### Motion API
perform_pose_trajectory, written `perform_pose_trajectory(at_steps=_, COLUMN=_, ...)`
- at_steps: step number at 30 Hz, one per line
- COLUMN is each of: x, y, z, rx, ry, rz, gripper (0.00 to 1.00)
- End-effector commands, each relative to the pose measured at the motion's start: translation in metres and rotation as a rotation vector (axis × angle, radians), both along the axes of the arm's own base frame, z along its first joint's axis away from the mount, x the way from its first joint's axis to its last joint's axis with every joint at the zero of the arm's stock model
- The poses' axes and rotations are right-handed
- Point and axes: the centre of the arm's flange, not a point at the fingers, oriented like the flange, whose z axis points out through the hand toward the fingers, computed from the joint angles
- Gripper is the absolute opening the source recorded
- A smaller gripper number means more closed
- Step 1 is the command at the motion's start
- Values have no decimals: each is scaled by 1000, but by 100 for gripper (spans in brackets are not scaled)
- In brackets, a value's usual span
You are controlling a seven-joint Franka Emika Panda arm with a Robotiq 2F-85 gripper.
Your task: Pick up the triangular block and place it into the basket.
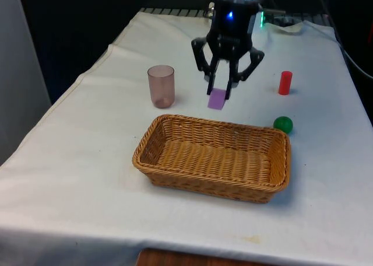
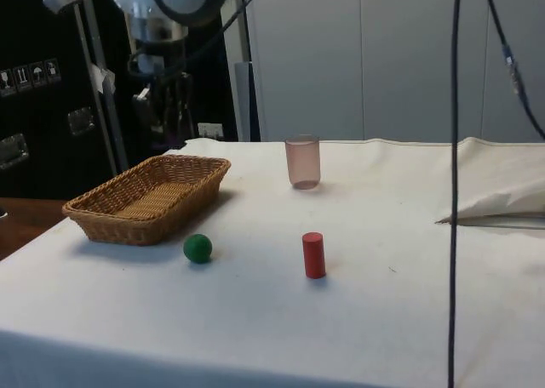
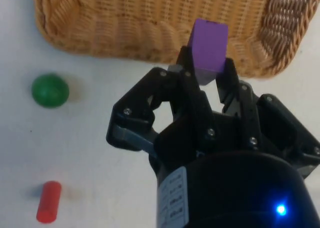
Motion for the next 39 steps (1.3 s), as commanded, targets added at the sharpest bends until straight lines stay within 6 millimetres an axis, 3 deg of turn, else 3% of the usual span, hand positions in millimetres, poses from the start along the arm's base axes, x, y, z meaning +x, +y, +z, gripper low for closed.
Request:
perform_pose_trajectory(at_steps=1, x=6, y=0, z=-7, rx=6, ry=4, rz=0, gripper=33)
perform_pose_trajectory(at_steps=7, x=31, y=-2, z=-35, rx=-8, ry=4, rz=-4, gripper=33)
perform_pose_trajectory(at_steps=8, x=27, y=-1, z=-29, rx=-15, ry=1, rz=-5, gripper=33)
perform_pose_trajectory(at_steps=15, x=46, y=-4, z=-61, rx=-17, ry=5, rz=-8, gripper=33)
perform_pose_trajectory(at_steps=16, x=45, y=-4, z=-56, rx=-27, ry=5, rz=-11, gripper=33)
perform_pose_trajectory(at_steps=17, x=47, y=-5, z=-69, rx=-18, ry=8, rz=-10, gripper=33)
perform_pose_trajectory(at_steps=23, x=44, y=-7, z=-94, rx=-22, ry=16, rz=-13, gripper=33)
perform_pose_trajectory(at_steps=25, x=44, y=-7, z=-91, rx=-32, ry=23, rz=-14, gripper=33)
perform_pose_trajectory(at_steps=26, x=42, y=-7, z=-102, rx=-24, ry=18, rz=-13, gripper=33)
perform_pose_trajectory(at_steps=31, x=38, y=-8, z=-117, rx=-24, ry=13, rz=-14, gripper=33)
perform_pose_trajectory(at_steps=39, x=38, y=-6, z=-118, rx=-30, ry=7, rz=-14, gripper=33)
